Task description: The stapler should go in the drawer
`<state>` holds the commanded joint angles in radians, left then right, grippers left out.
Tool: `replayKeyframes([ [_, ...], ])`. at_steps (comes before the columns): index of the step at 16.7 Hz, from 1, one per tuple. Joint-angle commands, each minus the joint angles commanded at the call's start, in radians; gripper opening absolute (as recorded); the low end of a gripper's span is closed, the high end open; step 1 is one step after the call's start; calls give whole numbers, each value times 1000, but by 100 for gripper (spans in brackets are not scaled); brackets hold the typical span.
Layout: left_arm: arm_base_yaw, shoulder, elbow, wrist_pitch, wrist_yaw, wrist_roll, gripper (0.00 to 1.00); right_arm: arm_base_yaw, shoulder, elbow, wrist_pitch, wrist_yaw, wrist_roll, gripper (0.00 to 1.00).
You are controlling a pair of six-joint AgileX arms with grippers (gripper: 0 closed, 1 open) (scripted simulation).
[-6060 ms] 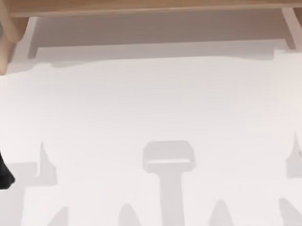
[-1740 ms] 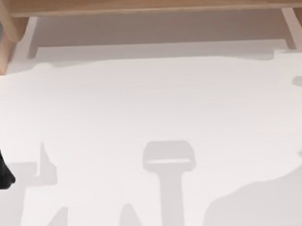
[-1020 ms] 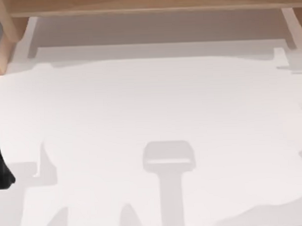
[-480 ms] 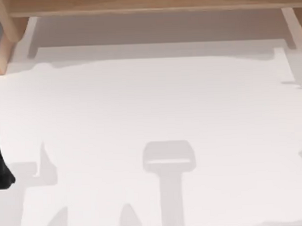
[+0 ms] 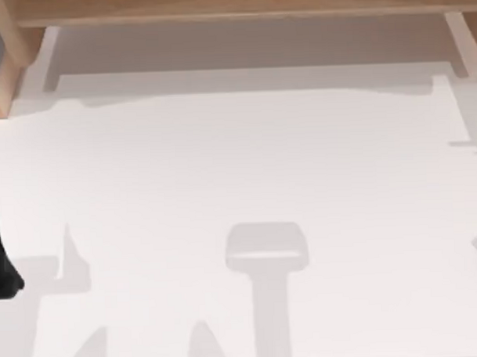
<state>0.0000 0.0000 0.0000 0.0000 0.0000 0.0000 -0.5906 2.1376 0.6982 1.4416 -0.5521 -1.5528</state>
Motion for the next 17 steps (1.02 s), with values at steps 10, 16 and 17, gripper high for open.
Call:
replayKeyframes([
  [10,0,0,0,0,0,0,100,-121,-76,-213,139,-123,1,0],
  [16,0,0,0,0,0,0,100,-121,-76,-213,139,-123,1,23],
  [17,0,0,0,0,0,0,100,-121,-76,-213,139,-123,1,30],
])
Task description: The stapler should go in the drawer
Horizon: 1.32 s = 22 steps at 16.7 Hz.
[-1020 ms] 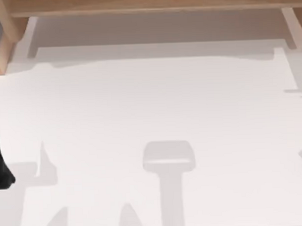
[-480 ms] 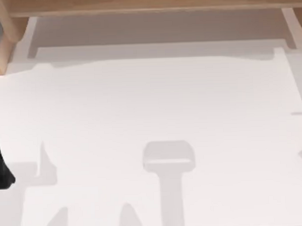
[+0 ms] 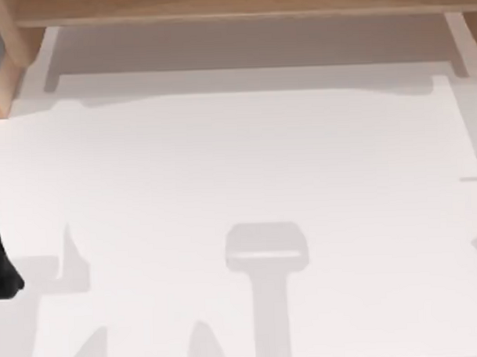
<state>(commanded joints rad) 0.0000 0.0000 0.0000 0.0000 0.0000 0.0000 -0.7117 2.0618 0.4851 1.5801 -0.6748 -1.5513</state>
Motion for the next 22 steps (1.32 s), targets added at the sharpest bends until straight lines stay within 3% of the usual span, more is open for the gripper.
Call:
replayKeyframes([
  [9,0,0,0,0,0,0,100,0,0,0,0,0,0,98],
  [22,0,0,0,0,0,0,100,-33,-12,-41,31,-33,0,100],
])
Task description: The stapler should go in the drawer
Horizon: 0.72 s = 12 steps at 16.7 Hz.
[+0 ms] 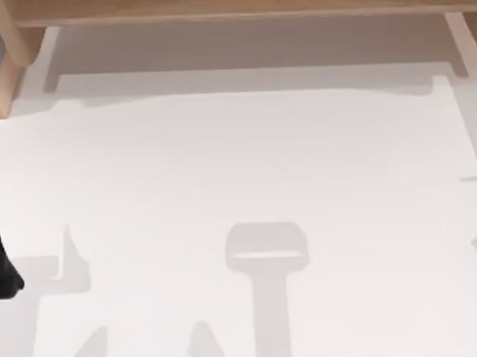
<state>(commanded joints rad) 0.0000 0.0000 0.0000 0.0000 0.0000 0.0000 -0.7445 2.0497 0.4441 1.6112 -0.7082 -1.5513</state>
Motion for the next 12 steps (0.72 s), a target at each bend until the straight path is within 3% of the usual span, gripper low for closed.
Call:
replayKeyframes([
  [7,0,0,0,0,0,0,100,-13,-7,-14,2,-9,3,100],
  [12,0,0,0,0,0,0,100,-50,-100,18,-197,69,66,100],
])
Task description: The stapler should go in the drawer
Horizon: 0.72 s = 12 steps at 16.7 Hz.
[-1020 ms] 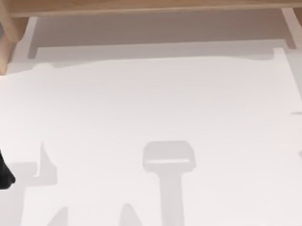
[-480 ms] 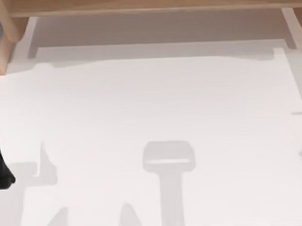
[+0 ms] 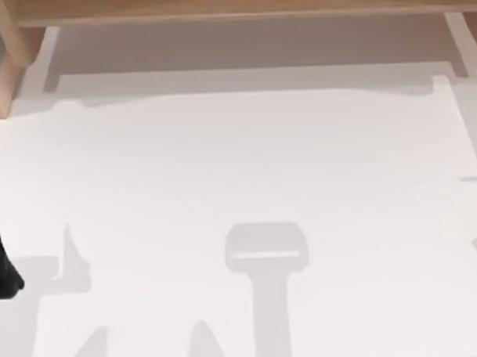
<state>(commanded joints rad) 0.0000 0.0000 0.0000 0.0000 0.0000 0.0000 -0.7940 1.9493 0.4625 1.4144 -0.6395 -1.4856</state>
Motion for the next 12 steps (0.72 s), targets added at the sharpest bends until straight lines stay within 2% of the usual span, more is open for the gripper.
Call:
replayKeyframes([
  [6,0,0,0,0,0,0,100,-3,-159,80,-538,166,187,100],
  [12,0,0,0,0,0,0,100,142,-279,237,-1247,351,457,100],
])
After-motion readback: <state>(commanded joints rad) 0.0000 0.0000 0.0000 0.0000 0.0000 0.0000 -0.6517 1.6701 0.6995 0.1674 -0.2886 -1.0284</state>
